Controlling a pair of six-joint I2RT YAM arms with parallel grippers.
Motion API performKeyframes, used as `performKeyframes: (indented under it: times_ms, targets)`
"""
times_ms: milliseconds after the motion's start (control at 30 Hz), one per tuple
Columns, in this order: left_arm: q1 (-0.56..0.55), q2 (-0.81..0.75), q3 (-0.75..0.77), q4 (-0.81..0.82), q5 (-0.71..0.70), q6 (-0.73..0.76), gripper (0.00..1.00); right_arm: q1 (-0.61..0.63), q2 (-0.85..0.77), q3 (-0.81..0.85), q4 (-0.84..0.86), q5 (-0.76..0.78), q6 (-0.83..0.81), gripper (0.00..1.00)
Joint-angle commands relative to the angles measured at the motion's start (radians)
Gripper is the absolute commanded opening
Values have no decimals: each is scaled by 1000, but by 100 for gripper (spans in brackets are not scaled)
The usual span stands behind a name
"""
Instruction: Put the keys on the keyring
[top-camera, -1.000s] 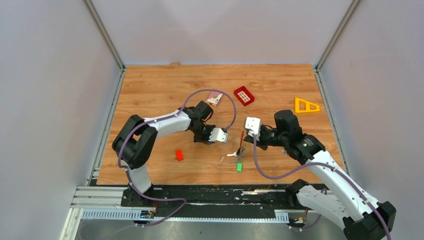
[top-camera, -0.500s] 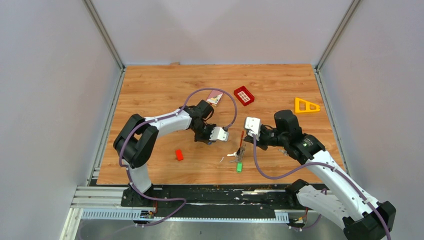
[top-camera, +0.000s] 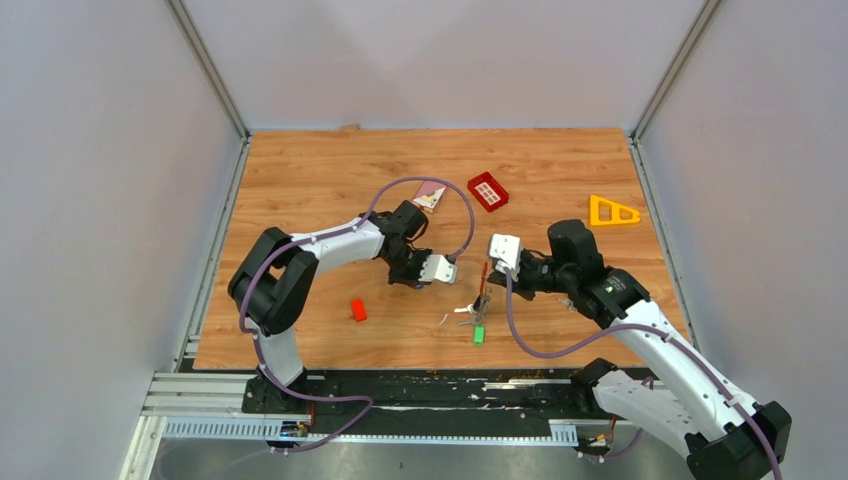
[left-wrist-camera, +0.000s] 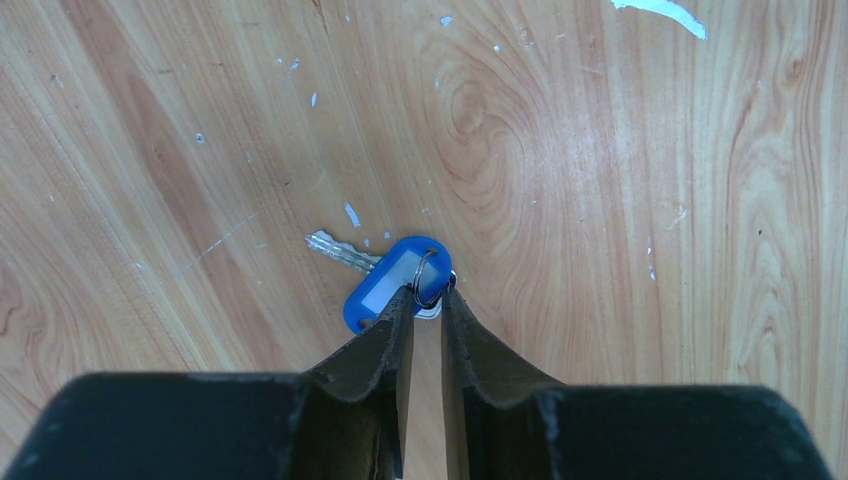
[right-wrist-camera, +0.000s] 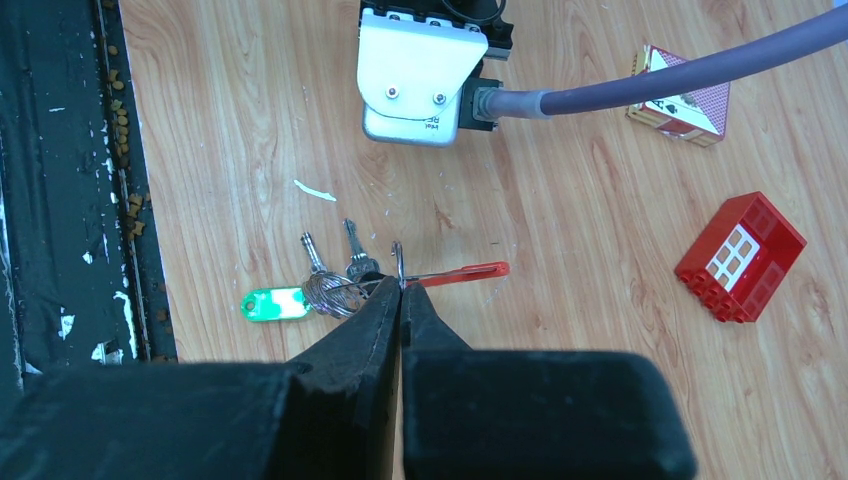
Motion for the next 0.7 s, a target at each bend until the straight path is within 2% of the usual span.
performKeyframes:
  times_ms: [0,667]
  targets:
    - [-8,19,42,-13,10,-13,22,-4,2,7,28,-25,-11,0]
    - [-10,34,64,-45,26,-41,19,-5,7,5,25,-19,-16,0]
